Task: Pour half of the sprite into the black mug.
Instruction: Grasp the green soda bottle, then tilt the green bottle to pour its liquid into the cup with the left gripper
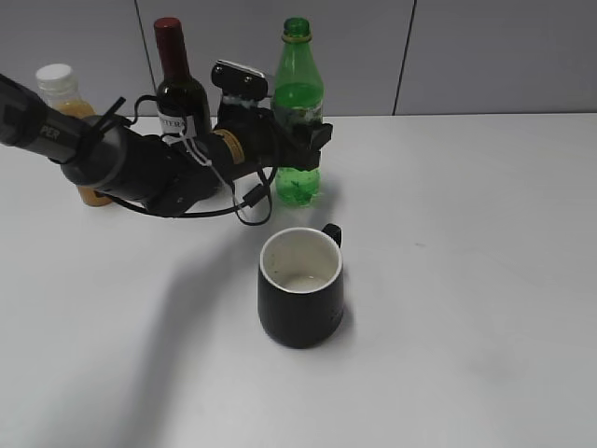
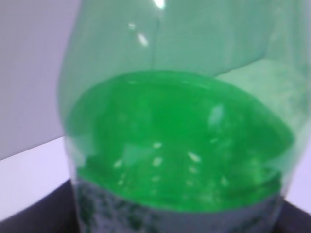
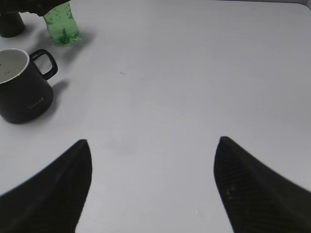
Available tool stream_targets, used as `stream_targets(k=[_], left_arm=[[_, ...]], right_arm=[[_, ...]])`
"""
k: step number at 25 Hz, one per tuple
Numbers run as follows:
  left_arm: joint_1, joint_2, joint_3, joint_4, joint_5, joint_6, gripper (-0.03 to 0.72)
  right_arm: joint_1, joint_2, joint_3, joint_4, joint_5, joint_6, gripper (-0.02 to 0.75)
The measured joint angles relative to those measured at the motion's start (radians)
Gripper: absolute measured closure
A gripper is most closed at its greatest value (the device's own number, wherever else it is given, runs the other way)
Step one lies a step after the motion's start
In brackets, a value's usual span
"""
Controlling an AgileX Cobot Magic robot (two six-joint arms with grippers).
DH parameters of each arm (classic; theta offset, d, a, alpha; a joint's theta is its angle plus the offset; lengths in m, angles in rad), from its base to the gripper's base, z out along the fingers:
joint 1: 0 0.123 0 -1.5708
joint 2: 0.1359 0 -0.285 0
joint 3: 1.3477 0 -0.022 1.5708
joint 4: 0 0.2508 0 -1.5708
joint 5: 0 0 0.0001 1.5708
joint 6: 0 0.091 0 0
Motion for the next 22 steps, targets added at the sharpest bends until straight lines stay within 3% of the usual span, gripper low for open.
stream_targets(k=[2, 15, 22], left_arm=[[0.0, 0.0, 0.0, 0.001, 0.0, 0.0, 0.228], [-0.001, -0.016, 0.006, 0.002, 0.028, 0.0, 0.228], [-0.002, -0.14, 0.125, -0.026, 0.096, 0.024, 0.228]], right_arm=[[0.0, 0.0, 0.0, 0.0, 0.0, 0.0, 0.145], [0.0, 0.0, 0.0, 0.0, 0.0, 0.0, 0.146], [0.0, 0.0, 0.0, 0.0, 0.0, 0.0, 0.145]])
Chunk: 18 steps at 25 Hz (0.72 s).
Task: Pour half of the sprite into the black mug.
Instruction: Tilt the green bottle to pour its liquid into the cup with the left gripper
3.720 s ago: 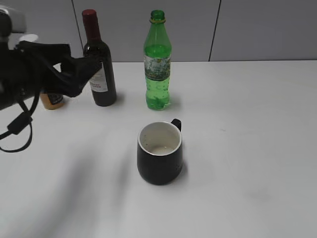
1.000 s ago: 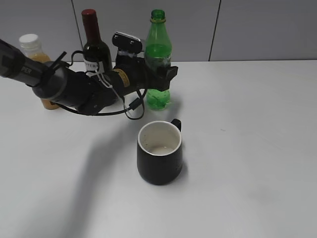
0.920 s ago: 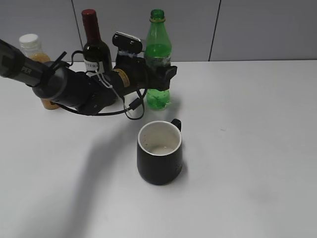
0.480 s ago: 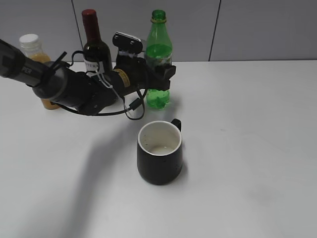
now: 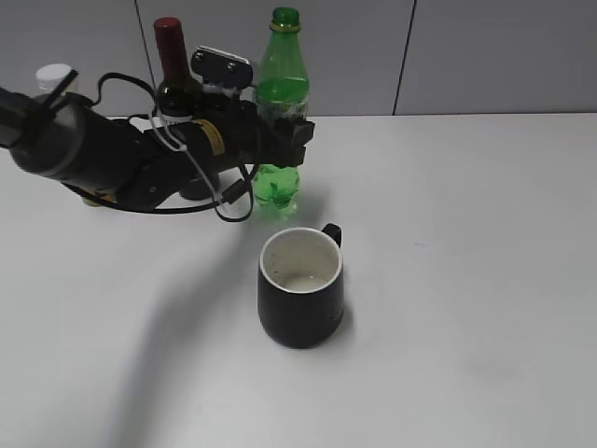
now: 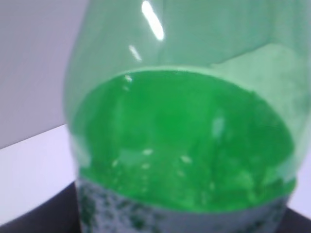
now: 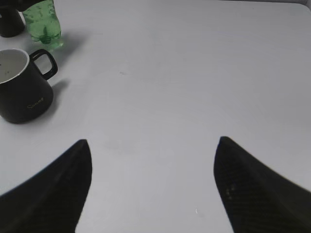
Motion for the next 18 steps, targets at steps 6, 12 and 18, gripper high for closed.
stream_targets(k=[6, 12, 18], left_arm=[[0.0, -0.144, 0.164, -0.078, -0.001, 0.086, 0.228], [0.0, -0.301, 0.363, -0.188, -0.079, 0.182, 0.228], [0.0, -0.448, 0.559, -0.337, -0.096, 0.345, 0.228]], right_arm=[[0.0, 0.0, 0.0, 0.0, 0.0, 0.0, 0.145], [0.0, 0.0, 0.0, 0.0, 0.0, 0.0, 0.145], [0.0, 0.0, 0.0, 0.0, 0.0, 0.0, 0.145]])
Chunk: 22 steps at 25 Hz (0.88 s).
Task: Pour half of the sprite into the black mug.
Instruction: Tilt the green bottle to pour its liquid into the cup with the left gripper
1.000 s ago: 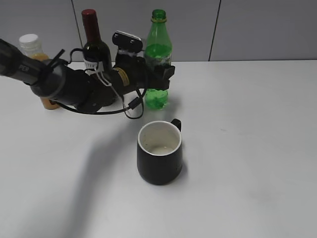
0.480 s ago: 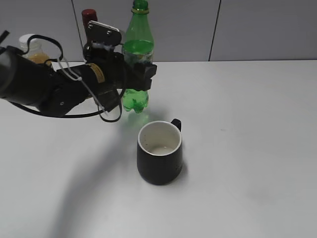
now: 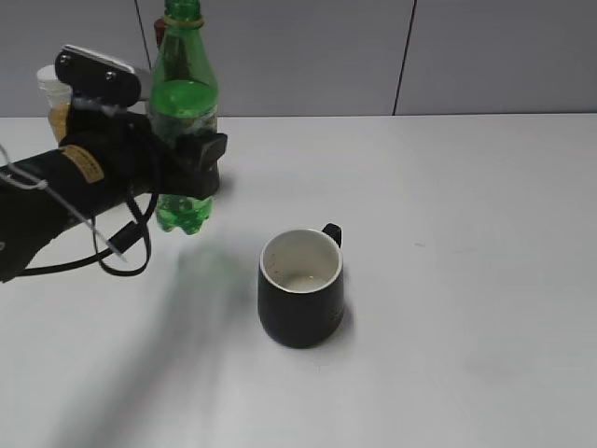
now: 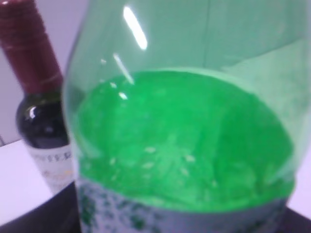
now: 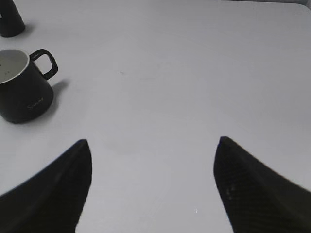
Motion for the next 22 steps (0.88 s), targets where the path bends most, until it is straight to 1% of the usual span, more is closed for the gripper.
stream_targets(k=[4, 7, 10, 12, 16, 19, 22], left_arm=[[0.0, -0.081, 0.113, -0.096, -0.013, 0.101, 0.228], [-0.003, -0.135, 0.178, -0.149, -0.023, 0.175, 0.228], [-0.029, -0.176, 0.229, -0.225, -0.026, 0.263, 0.228], [-0.069, -0.191, 0.248, -0.326, -0.028, 0.362, 0.228], [-0.195, -0.193, 0.254, -0.588, -0.055, 0.621, 0.228], [-0.257, -0.193, 0.254, -0.705, -0.1, 0.758, 0.228], [-0.272, -0.191, 0.254, -0.782, -0.121, 0.853, 0.228]], right_arm=[[0.0, 0.0, 0.0, 0.0, 0.0, 0.0, 0.145], [0.0, 0.0, 0.0, 0.0, 0.0, 0.0, 0.145], [0.0, 0.0, 0.0, 0.0, 0.0, 0.0, 0.145], [0.0, 0.0, 0.0, 0.0, 0.0, 0.0, 0.145], [0.0, 0.0, 0.0, 0.0, 0.0, 0.0, 0.146], [0.0, 0.0, 0.0, 0.0, 0.0, 0.0, 0.146], [0.0, 0.0, 0.0, 0.0, 0.0, 0.0, 0.146]])
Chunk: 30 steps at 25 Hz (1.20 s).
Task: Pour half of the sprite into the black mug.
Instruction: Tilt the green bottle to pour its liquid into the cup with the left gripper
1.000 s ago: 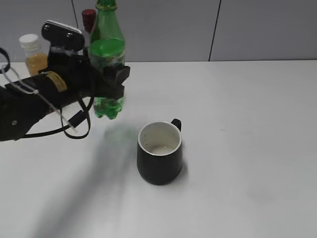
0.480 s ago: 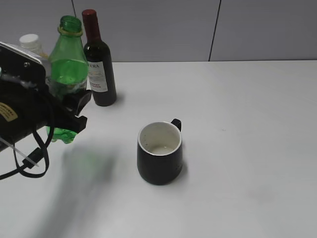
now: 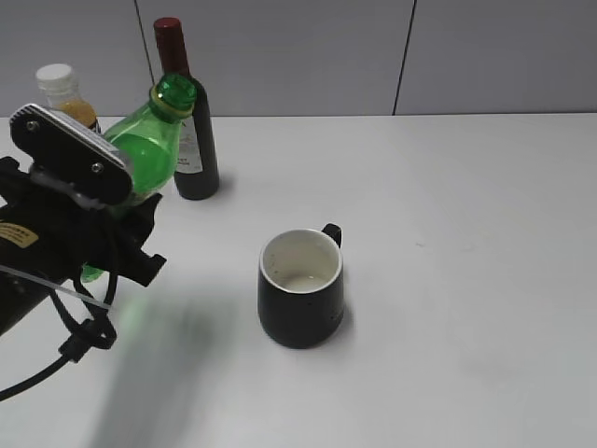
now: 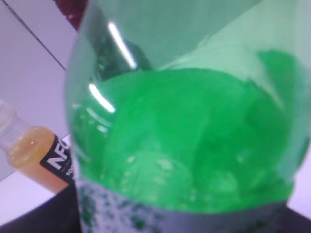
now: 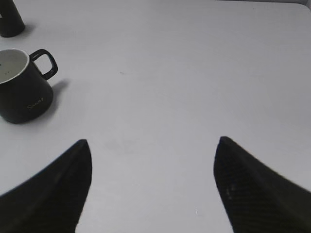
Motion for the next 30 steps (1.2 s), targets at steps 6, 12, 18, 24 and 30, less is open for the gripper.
stream_targets(k=[6, 12, 18, 24, 30], left_arm=[[0.0, 0.002, -0.028, -0.177, -0.008, 0.254, 0.228], [-0.005, 0.042, -0.096, -0.258, -0.022, 0.518, 0.228], [-0.007, 0.054, -0.109, -0.279, -0.022, 0.604, 0.228], [-0.007, 0.054, -0.11, -0.283, -0.022, 0.636, 0.229], [-0.007, 0.054, -0.11, -0.284, -0.022, 0.64, 0.229]], right_arm=[[0.0, 0.0, 0.0, 0.0, 0.0, 0.0, 0.146], [0.0, 0.0, 0.0, 0.0, 0.0, 0.0, 0.146], [0.0, 0.0, 0.0, 0.0, 0.0, 0.0, 0.146], [0.0, 0.0, 0.0, 0.0, 0.0, 0.0, 0.146], [0.0, 0.0, 0.0, 0.0, 0.0, 0.0, 0.146]])
